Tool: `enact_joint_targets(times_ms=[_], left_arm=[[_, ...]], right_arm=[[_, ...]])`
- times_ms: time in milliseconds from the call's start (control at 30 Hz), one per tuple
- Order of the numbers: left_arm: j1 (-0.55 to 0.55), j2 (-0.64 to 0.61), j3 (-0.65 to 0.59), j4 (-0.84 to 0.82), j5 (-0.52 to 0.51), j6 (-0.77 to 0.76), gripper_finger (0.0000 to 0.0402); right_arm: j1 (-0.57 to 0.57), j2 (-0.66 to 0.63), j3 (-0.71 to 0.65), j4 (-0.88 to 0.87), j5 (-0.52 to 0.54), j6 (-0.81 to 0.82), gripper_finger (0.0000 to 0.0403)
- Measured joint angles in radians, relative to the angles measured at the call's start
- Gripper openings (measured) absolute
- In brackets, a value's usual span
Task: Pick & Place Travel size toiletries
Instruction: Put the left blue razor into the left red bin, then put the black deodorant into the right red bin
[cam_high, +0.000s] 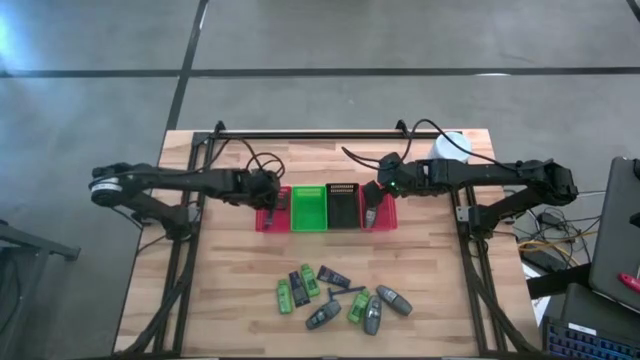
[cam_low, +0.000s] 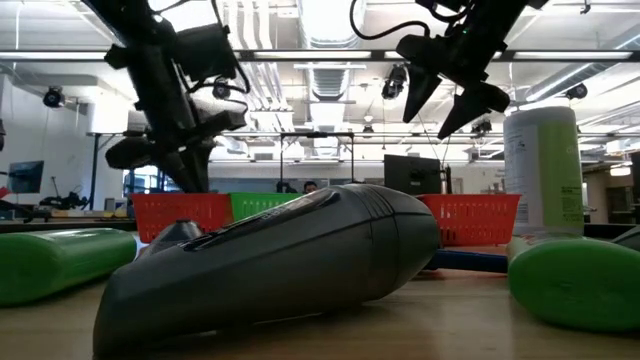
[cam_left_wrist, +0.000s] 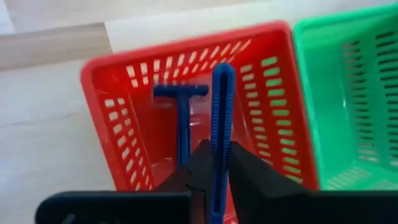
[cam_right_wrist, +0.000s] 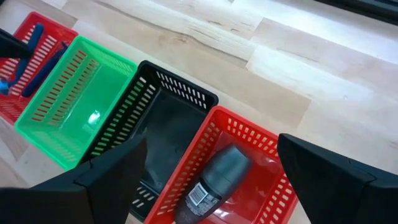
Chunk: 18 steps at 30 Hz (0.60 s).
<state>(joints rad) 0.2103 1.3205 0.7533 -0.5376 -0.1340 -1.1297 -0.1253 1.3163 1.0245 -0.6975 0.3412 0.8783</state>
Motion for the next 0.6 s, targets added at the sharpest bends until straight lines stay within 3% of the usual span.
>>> enact_joint_targets(times_ms=[333, 600], left_arm=[[-0.002, 0.0, -0.041, 0.092, 0.003, -0.004, 0.0057], [-0.005, -0.008, -0.041, 0.092, 0.047, -0.028, 0.0157]], right_arm=[[0.0, 0.0, 0.0, 0.0, 0.0, -0.006, 0.0337], [0.0, 0.0, 0.0, 0.0, 0.0, 0.006, 0.0351]])
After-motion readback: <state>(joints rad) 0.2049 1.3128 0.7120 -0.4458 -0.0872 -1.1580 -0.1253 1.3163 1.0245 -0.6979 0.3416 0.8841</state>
